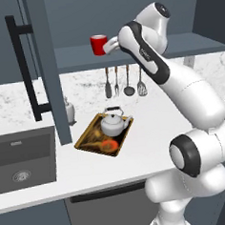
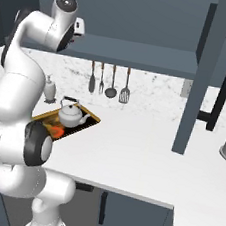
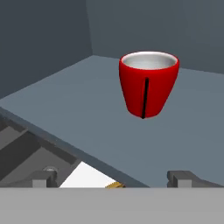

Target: Pick the kettle from the counter and place it on the tray. Then pick the mug from the cabinet and place it on the tray. Then close the cabinet doors.

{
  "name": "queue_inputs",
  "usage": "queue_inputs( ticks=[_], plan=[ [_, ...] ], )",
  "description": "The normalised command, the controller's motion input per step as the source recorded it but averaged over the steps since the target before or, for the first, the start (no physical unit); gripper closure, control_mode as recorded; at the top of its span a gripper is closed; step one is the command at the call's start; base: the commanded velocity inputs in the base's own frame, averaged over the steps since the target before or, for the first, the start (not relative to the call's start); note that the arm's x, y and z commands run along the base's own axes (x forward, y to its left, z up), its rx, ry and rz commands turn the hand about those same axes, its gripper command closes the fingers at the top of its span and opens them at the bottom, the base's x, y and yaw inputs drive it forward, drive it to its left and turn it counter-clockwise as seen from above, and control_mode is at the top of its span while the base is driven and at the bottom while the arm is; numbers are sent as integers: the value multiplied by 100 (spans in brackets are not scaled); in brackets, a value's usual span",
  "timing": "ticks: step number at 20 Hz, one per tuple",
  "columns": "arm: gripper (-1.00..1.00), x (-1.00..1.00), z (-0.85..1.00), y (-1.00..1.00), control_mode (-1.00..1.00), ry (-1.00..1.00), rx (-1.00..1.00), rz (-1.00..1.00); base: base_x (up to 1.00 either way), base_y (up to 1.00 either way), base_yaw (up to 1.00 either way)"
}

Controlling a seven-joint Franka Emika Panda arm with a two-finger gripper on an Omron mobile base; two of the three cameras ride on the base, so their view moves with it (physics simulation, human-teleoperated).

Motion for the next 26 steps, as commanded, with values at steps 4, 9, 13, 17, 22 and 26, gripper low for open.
queue_inputs(
  ticks=[4, 9, 13, 17, 22, 26],
  plan=[
    [-100, 39, 0, 0, -100, 0, 0, 0, 0, 0, 0],
    [-100, 38, 0, 0, -100, 0, 0, 0, 0, 0, 0],
    [-100, 32, 0, 1, -100, 0, 0, 0, 0, 0, 0],
    [-100, 26, 0, 9, -100, 0, 0, 0, 0, 0, 0],
    [-100, 20, 0, 16, -100, 0, 0, 0, 0, 0, 0],
    [-100, 23, 0, 13, -100, 0, 0, 0, 0, 0, 0]
  ],
)
